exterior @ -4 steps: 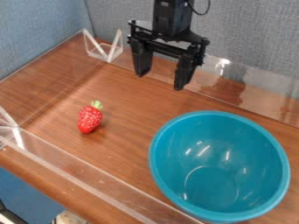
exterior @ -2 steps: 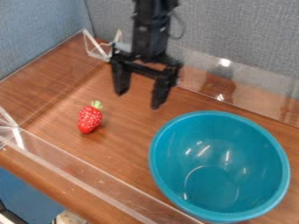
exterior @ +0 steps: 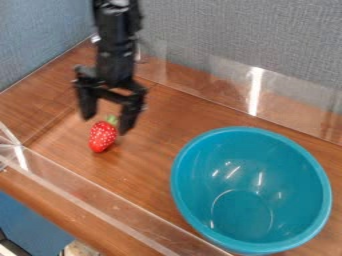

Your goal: Put the strawberry in the blue bowl

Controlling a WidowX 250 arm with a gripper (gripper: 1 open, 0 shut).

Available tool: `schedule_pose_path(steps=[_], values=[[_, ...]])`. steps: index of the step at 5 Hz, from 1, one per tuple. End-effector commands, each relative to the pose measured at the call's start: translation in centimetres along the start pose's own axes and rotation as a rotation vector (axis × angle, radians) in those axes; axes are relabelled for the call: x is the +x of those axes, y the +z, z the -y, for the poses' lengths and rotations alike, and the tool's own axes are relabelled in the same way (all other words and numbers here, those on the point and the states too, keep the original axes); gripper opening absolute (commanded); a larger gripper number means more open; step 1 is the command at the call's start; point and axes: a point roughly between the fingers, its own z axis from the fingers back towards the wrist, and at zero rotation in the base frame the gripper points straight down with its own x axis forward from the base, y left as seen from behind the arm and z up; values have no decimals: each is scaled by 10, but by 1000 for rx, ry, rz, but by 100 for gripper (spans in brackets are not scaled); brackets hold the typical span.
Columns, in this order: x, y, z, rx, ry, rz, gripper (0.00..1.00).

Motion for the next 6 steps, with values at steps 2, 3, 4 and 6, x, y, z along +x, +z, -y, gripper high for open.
schedule_pose_path(steps=[2,3,4,6], values=[[8,-18,-5,19,-2,25,100],[9,-22,-3,14,-5,26,100],[8,-23,-2,9,-6,31,100],[6,-23,1,0,-8,50,0]])
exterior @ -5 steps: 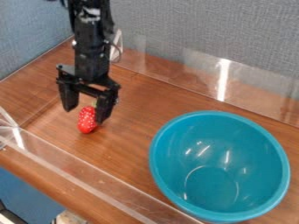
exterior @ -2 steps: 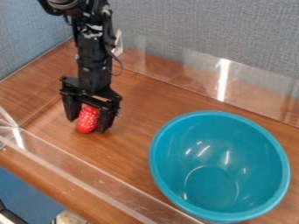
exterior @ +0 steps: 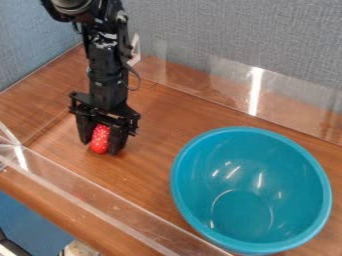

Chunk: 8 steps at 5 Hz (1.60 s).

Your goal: Put the strawberry in the blue bowl

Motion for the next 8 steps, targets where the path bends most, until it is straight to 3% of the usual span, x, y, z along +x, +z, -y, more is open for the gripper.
schedule_pose_path(steps=[1,8], values=[[0,17,-3,10,0,62,100],[1,15,1,-5,5,126,100]])
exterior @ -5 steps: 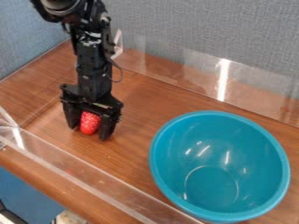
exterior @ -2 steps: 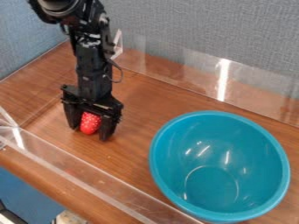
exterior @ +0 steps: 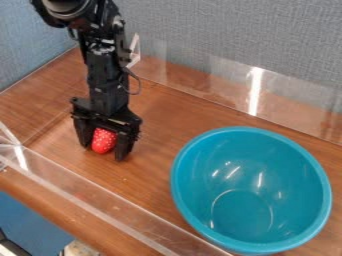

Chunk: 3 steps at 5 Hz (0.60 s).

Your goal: Put the strawberry in the blue bowl

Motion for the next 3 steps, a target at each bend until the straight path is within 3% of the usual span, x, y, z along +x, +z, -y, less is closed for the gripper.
schedule_pose_path(steps=[1,2,3], values=[[4,16,-4,13,14,69,100],[5,16,-4,12,17,75,100],[3,15,-2,12,18,78,0]])
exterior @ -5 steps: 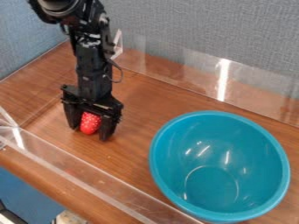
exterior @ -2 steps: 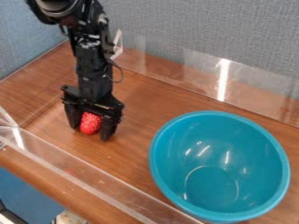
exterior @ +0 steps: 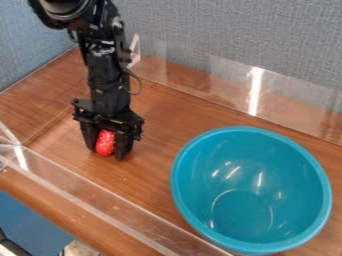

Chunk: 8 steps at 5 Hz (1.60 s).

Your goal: Put the strawberry in the blue bowl

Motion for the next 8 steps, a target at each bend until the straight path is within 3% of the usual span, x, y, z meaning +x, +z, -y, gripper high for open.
schedule_pose_path(steps=[1,2,3,4,5,7,8], values=[[-1,26,1,18,2,72,0],[-7,39,8,20,-4,92,0],[-11,74,32,12,-39,152,0],[-14,125,69,7,-106,243,0],[-27,150,118,-15,-213,280,0],[-57,128,189,-25,-324,235,0],[-58,105,193,-26,-312,211,0]])
